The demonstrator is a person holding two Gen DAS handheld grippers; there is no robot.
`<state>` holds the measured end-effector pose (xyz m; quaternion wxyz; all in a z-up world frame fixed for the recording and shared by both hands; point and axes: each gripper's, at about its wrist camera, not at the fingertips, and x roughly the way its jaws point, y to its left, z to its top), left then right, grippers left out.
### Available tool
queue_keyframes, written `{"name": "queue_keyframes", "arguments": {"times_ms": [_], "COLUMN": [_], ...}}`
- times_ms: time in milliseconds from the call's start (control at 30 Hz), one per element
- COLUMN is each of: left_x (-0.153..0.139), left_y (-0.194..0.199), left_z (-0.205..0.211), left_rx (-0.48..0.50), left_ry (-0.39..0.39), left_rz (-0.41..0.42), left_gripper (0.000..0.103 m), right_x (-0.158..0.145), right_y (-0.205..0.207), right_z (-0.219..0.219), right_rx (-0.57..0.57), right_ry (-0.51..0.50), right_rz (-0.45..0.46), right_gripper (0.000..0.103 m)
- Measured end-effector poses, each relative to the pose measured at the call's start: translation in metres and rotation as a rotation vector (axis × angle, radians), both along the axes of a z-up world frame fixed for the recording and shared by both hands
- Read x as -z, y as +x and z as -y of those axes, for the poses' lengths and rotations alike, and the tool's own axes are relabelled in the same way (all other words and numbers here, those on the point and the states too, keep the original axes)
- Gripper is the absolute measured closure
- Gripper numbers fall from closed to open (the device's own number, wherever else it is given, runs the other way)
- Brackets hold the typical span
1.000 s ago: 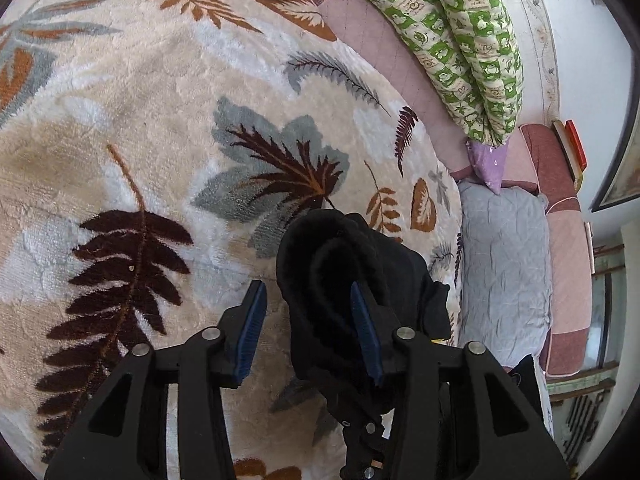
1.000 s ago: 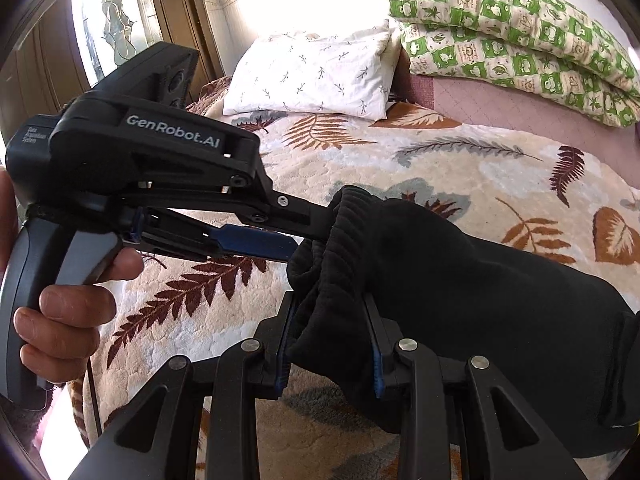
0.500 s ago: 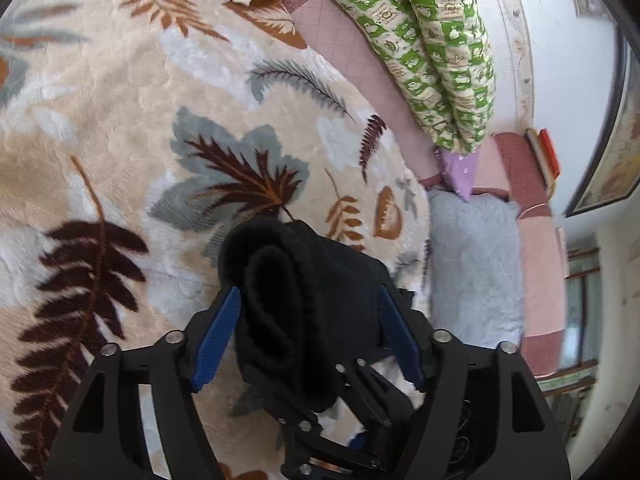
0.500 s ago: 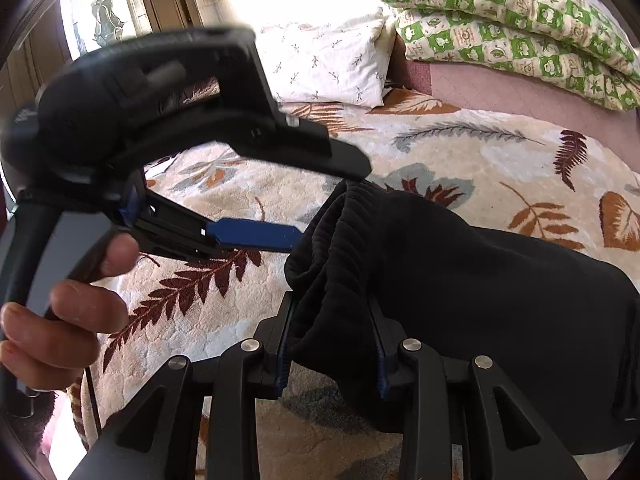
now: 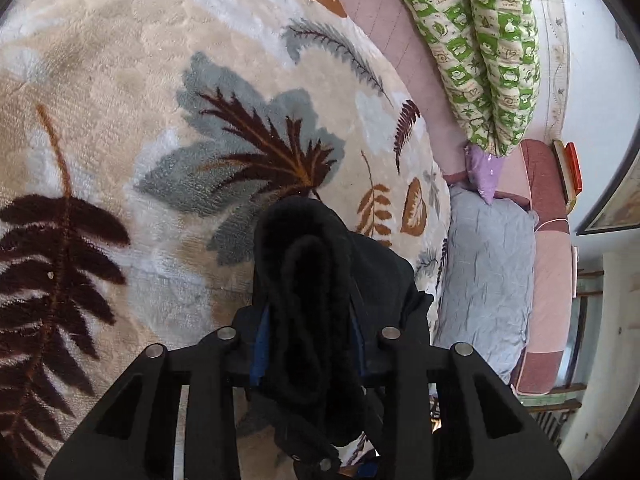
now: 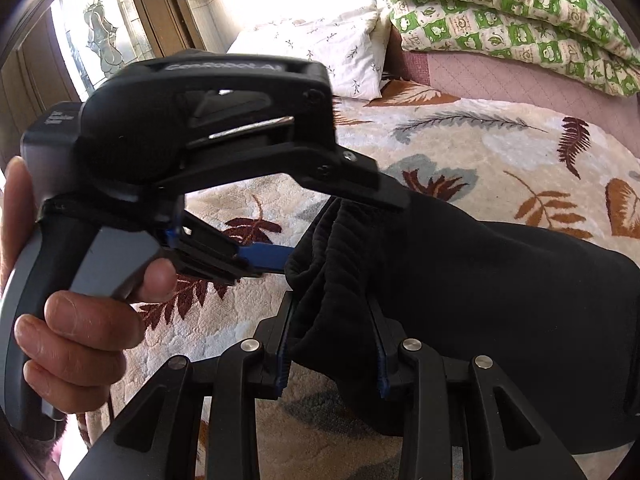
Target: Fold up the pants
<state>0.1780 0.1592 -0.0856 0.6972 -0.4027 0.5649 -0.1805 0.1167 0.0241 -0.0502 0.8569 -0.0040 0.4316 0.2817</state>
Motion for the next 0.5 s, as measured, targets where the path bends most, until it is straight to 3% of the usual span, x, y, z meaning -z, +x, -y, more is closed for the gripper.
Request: {"name": "queue_keyframes", "arguments": {"times_ms": [67,367,500], "left_x": [-0.004,-0.02,-0.037], "left_y": [-0.003,-0.019,-0.027], "left_z": [0.001,-0.001,0.008], "left_rx": [-0.009,-0.073,-0.084], "left_ry": [0.012,-0.029,-0.013], "left_rz": [0.013,-0.001,0.011], "left_gripper": [0.081,0.082,0.082], "right_x": [-0.001,-0.01,-0.02], "right_y": [0.001,-0.001,-0.01], "right_z": [0.003,0.015,0.021], "right_rx": [0.006,0.008,0.004], "right_ry": [0.004,0.06,0.083], "right_rz": [0.0,-0.015,-0.004], "right_gripper": [0.07,0.069,0.069]}}
